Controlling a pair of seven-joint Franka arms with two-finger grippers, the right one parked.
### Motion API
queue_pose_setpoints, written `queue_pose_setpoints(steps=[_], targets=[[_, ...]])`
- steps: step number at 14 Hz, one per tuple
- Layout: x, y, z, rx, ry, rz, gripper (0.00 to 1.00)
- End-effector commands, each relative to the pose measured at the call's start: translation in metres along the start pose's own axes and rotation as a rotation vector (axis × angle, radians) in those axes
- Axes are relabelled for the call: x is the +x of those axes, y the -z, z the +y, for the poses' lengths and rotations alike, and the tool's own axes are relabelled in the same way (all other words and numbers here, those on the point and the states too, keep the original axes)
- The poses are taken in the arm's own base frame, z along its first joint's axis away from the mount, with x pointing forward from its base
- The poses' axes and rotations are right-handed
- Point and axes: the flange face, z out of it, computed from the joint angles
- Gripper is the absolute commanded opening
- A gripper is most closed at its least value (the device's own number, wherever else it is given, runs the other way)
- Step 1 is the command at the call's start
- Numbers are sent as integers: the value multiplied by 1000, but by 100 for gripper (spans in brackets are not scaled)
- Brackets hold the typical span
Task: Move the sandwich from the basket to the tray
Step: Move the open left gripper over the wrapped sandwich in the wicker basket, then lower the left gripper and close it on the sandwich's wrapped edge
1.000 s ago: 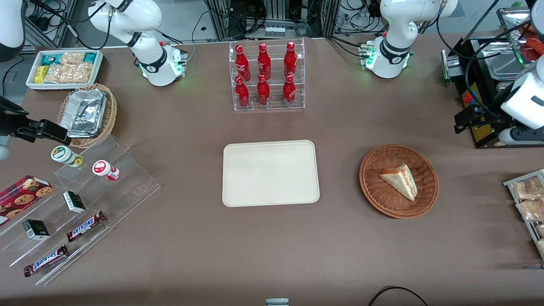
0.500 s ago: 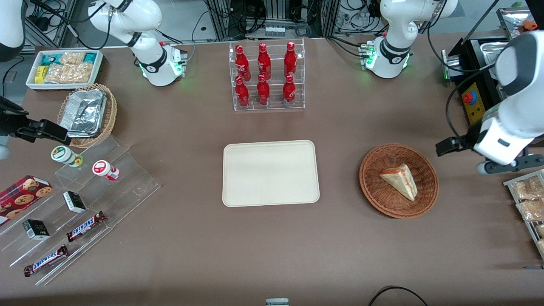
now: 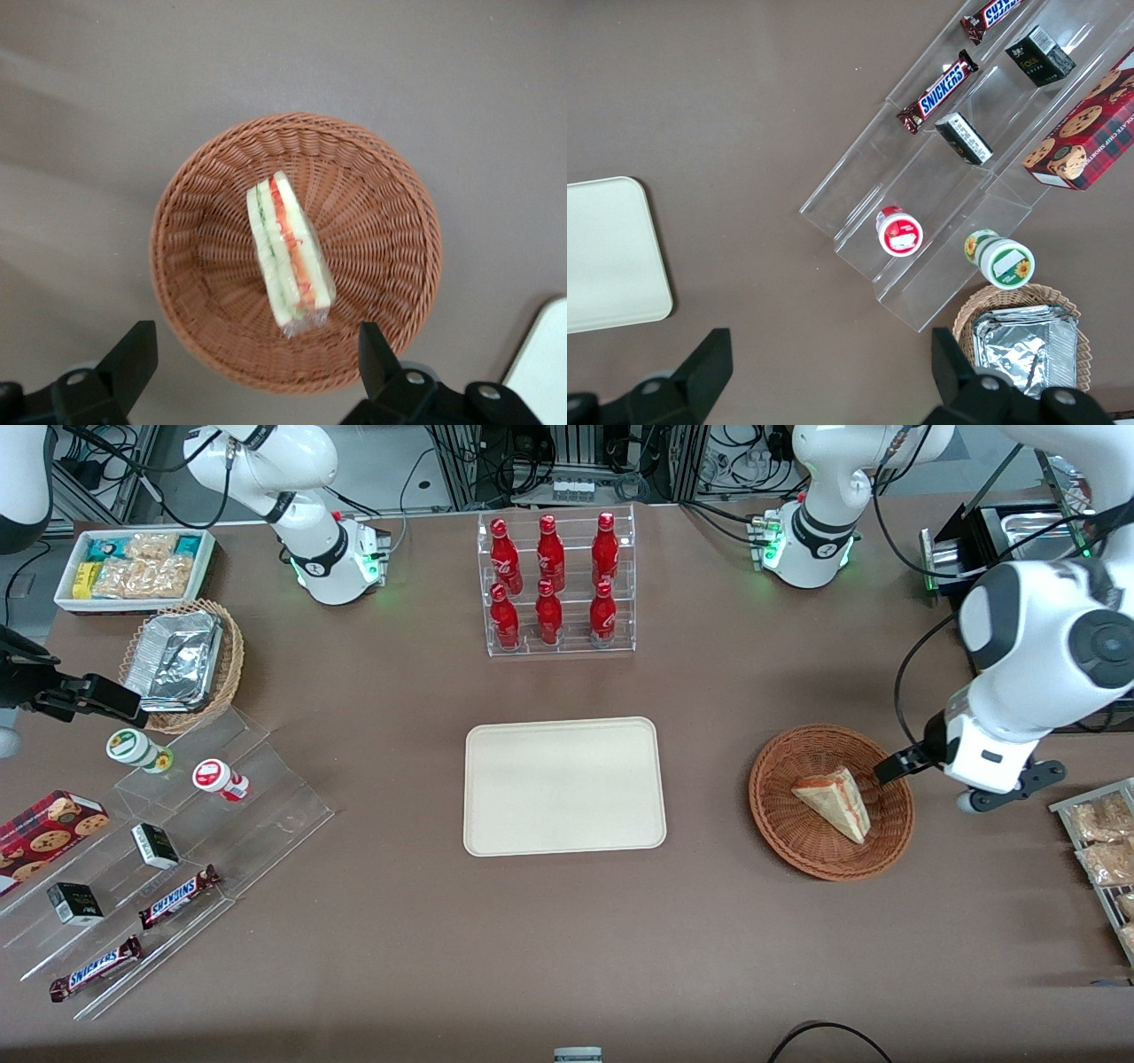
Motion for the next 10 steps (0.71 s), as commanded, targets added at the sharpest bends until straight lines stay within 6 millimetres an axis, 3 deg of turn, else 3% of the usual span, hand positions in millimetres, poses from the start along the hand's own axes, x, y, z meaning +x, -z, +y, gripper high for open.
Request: queue_pose_setpoints(steps=[1,3,6,10], targets=[[-17,-29,-3,-25,107,41,100],[-29,-51,4,-41,134,54,100],[-32,-78,5,-37,149,41,100],[-33,-99,10,-34,148,26,100]])
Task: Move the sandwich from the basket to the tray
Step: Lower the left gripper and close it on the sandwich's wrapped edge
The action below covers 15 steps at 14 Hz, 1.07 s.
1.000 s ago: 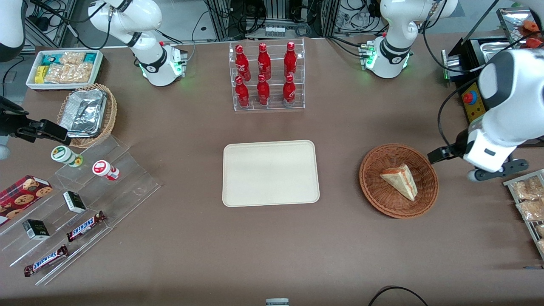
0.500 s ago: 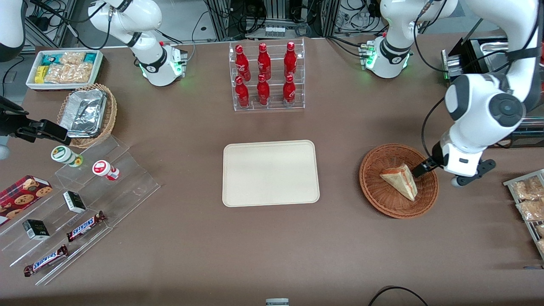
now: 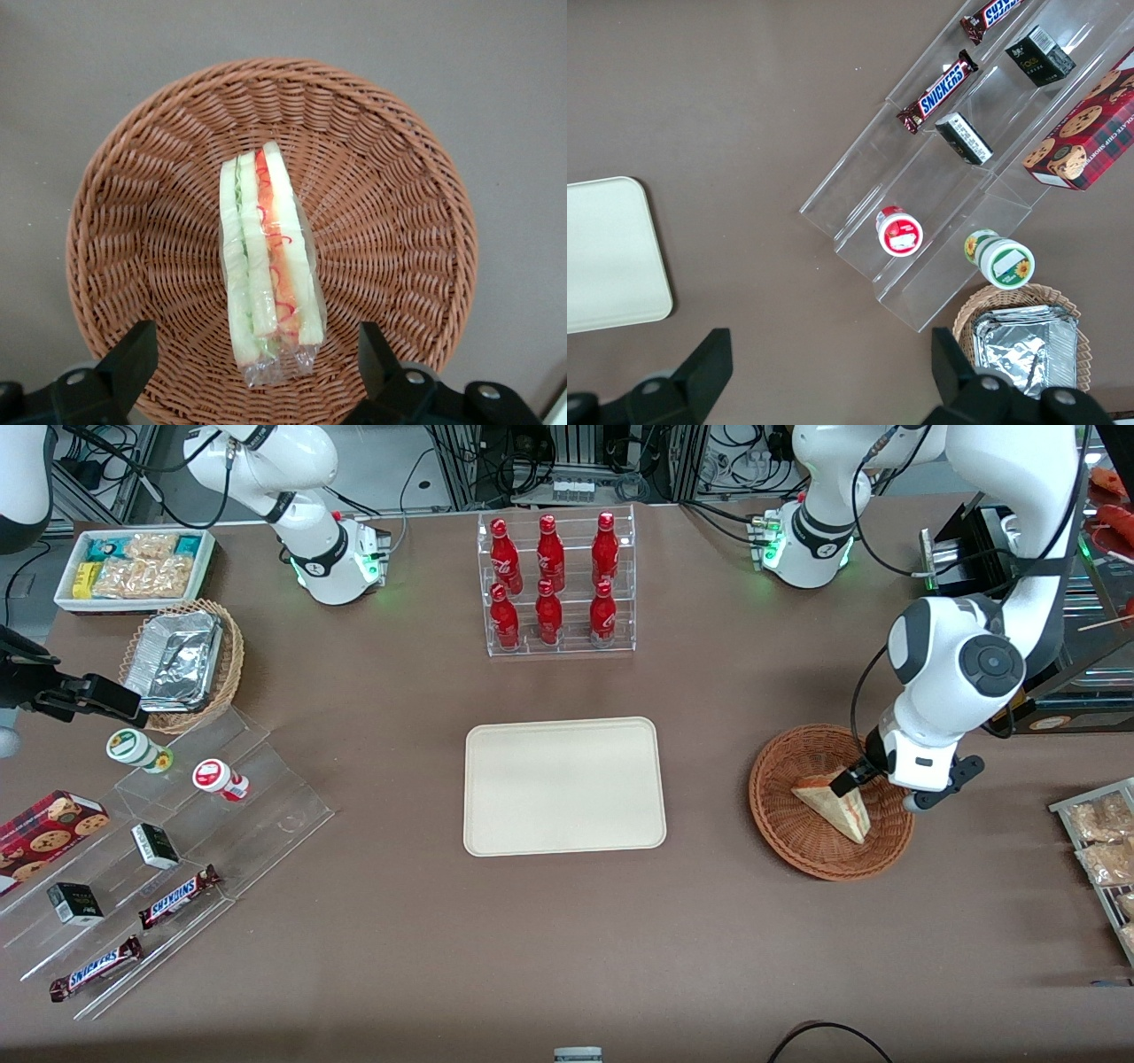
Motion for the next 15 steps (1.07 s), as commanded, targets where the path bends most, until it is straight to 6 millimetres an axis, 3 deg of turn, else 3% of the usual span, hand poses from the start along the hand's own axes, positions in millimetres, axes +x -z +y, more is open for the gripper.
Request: queue_pose_setpoints(steps=[1,10,11,12,13,14,15], targets=[[1,-10,2,-10,20,9,100],[1,-48,2,0,32,-14,98],[1,-51,3,-2,32,-14,87],[2,-50,3,-3,33,-13,65],[2,-53,3,0,32,-16,34],[2,-54,4,0,32,-18,9],[2,-54,5,-1,28,-17,0]])
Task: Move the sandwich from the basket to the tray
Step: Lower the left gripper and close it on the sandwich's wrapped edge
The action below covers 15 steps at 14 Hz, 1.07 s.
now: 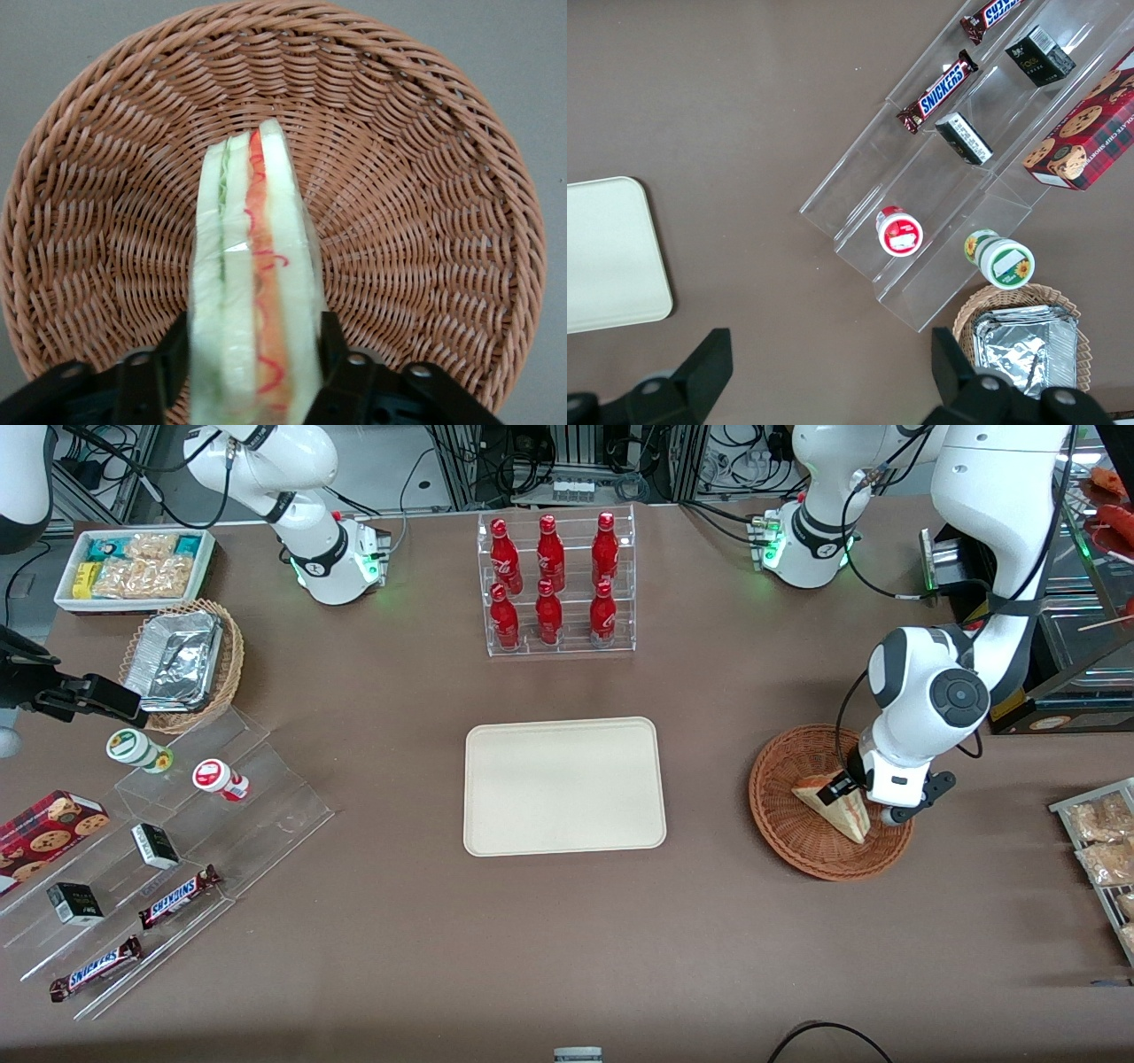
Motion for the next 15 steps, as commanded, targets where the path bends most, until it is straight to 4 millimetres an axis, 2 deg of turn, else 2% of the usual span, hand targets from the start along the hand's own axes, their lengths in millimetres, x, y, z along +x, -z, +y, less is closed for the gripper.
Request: queue_pose_setpoints(steps=[1,3,5,8,10,12,15], targets=[[2,1,5,-11,9,12,0],[6,15,10,-22,3,27,0],[8,38,18,-5,-17,21,0],[13,91,38,38,-51,-3,0],[10,127,68,60,-91,-16,0],[-5,156,104,64,-144,-18,0],[-57,168,161,51,-268,-4,0]])
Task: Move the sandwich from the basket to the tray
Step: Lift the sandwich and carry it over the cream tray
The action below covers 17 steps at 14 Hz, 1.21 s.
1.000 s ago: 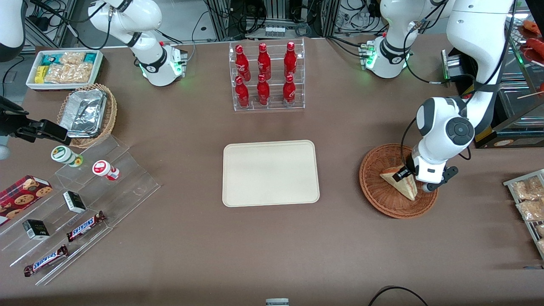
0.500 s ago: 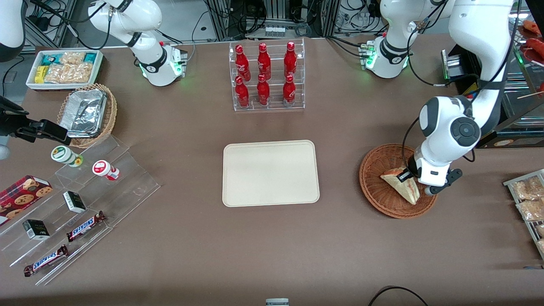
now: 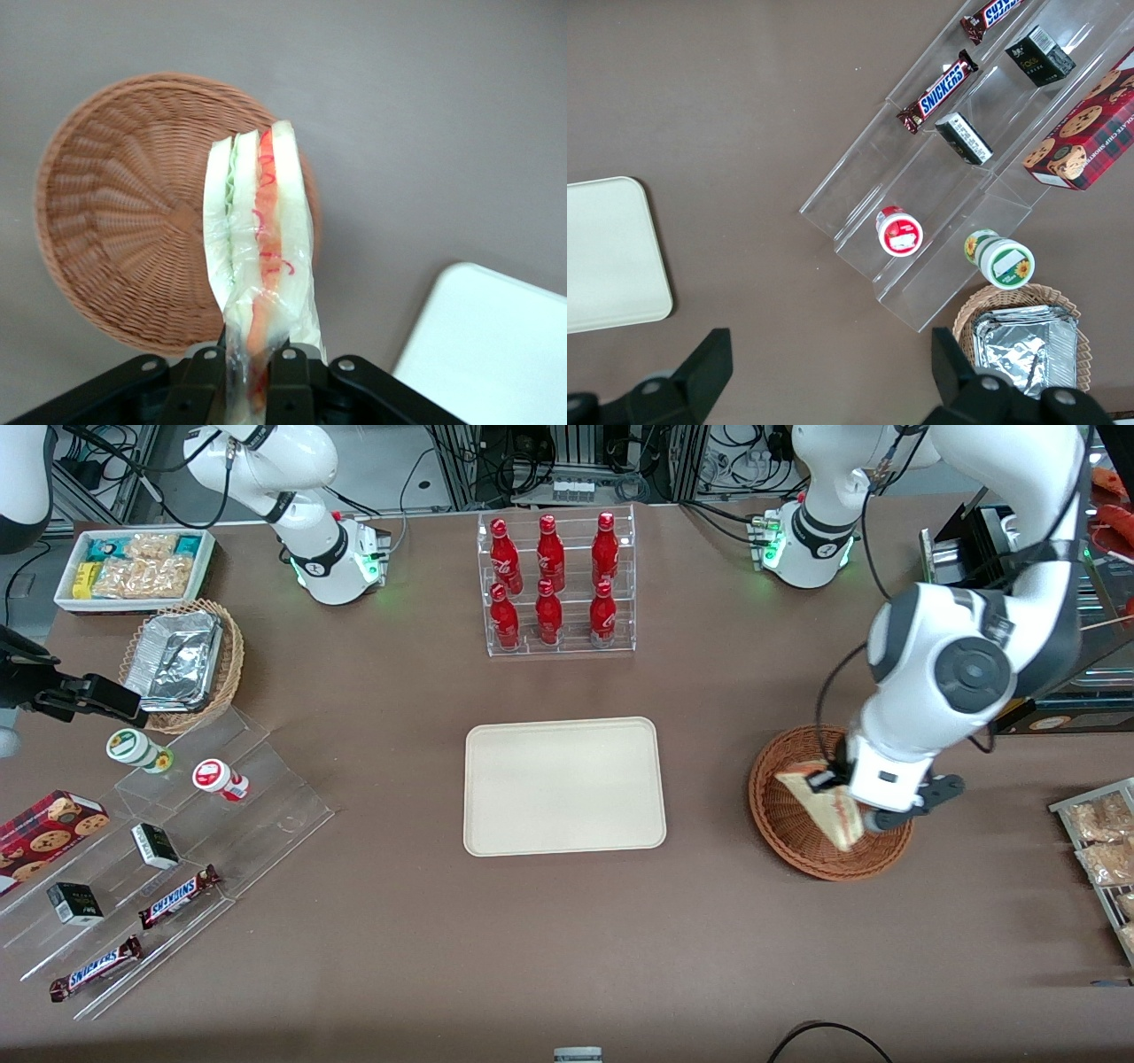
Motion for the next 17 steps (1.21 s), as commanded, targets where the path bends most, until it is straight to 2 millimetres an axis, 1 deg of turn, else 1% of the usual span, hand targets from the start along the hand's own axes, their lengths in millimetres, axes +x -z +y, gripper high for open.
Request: queue_pose_setpoints(steps=[1,3,4,6,7,9,11,12,14,17], targets=[[-30,-5,58,22,-104,9,0],[-59,-18,104,28,-180,6,0],[-70,-23,125,24,-214,5,0],[-99,-43,172,26,-285,-5,0],[-110,-50,190,24,-313,-4,0],[-126,-71,214,33,-326,-16,0],[-147,-84,244,4,-335,5,0],[-156,-93,257,-15,-340,16,0],[-171,-107,273,-43,-362,32,0],[-197,-131,291,-58,-404,42,0]])
